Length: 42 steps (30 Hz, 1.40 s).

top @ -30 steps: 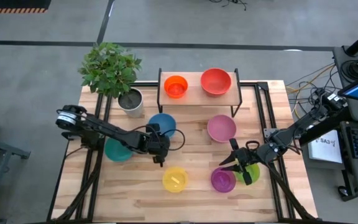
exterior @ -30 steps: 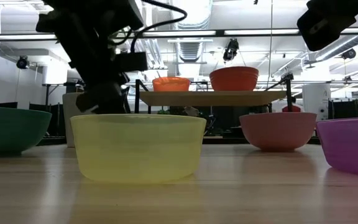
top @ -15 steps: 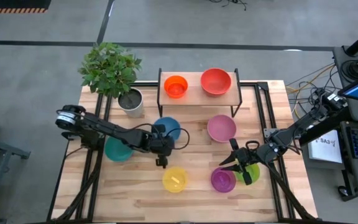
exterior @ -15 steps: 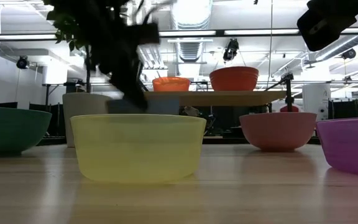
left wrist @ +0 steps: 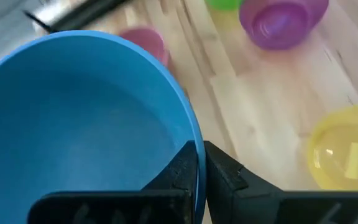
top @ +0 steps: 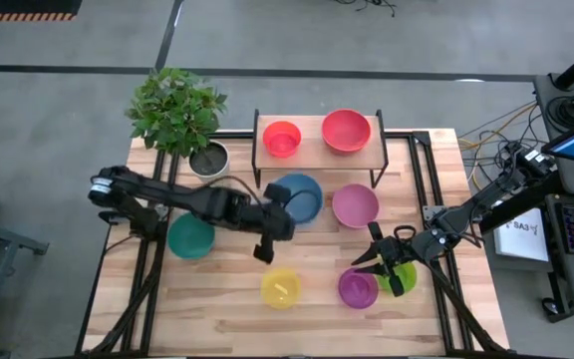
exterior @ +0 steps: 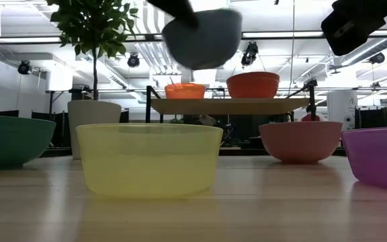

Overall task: Place and stack bowls onto a shelf
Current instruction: Stack the blue bowl into the orange bowl on the shelf

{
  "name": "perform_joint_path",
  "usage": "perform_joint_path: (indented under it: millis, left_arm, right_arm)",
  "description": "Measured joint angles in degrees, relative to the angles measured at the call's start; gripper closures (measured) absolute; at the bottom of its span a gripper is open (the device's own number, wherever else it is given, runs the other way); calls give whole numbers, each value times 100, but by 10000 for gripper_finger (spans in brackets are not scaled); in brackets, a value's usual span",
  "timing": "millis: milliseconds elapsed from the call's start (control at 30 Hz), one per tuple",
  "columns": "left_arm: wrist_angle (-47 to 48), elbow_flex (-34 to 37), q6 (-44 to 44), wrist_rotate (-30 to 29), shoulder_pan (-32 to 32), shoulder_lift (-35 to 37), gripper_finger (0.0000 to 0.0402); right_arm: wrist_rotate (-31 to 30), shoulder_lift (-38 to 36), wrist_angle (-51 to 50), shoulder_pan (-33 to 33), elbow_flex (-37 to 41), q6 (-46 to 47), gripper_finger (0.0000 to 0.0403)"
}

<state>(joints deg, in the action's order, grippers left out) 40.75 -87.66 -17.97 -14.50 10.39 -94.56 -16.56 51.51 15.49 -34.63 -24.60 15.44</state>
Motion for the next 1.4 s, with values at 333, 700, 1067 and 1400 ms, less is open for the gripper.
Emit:
perform_joint_path:
  millis: [333, 700, 1067, 1400]
  left_arm:
    - [-77, -997, -1235, 615, -1053, -281, 401]
    - [764, -3176, -2109, 1402, -2095, -1732, 401]
    - [916, -4698, -2381, 1688, -2442, -2679, 402]
    - [542, -4607, -2291, 1709, -2697, -2860, 402]
  right_arm:
    - [0, 0, 6, 0, 0, 0, 330]
    - [-2, 0, -18, 0, 0, 2, 330]
    - [-2, 0, -24, 0, 0, 0, 330]
    - [-2, 0, -23, 0, 11, -48, 330]
